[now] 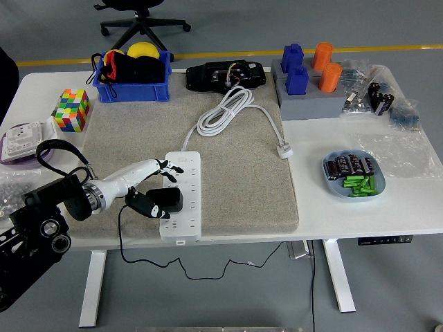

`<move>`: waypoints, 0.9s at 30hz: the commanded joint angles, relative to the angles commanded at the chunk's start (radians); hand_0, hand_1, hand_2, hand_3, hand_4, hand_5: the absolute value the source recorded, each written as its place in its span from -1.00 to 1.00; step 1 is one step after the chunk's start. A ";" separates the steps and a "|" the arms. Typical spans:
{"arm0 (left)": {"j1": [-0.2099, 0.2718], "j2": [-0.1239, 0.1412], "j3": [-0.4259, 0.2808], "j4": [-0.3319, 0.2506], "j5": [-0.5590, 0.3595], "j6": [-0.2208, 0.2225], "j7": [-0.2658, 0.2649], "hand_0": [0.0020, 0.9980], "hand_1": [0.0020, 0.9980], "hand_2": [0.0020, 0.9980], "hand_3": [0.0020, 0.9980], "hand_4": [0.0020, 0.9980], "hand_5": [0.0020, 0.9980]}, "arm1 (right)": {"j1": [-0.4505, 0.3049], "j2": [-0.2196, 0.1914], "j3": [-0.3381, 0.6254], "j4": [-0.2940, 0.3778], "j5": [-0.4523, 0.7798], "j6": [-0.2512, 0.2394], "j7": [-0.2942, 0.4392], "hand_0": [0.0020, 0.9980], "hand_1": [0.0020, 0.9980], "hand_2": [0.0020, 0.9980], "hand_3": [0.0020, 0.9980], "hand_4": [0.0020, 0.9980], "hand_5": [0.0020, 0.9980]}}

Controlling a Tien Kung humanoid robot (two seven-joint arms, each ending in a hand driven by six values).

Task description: Pull the plug out,throw it away,press the button

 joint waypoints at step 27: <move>-0.023 -0.011 0.024 0.028 0.045 0.089 -0.045 -0.17 -0.31 -0.33 0.09 0.44 -1.00 | 0.005 -0.009 -0.014 0.000 0.006 -0.002 0.004 0.45 0.35 0.31 0.26 0.48 0.18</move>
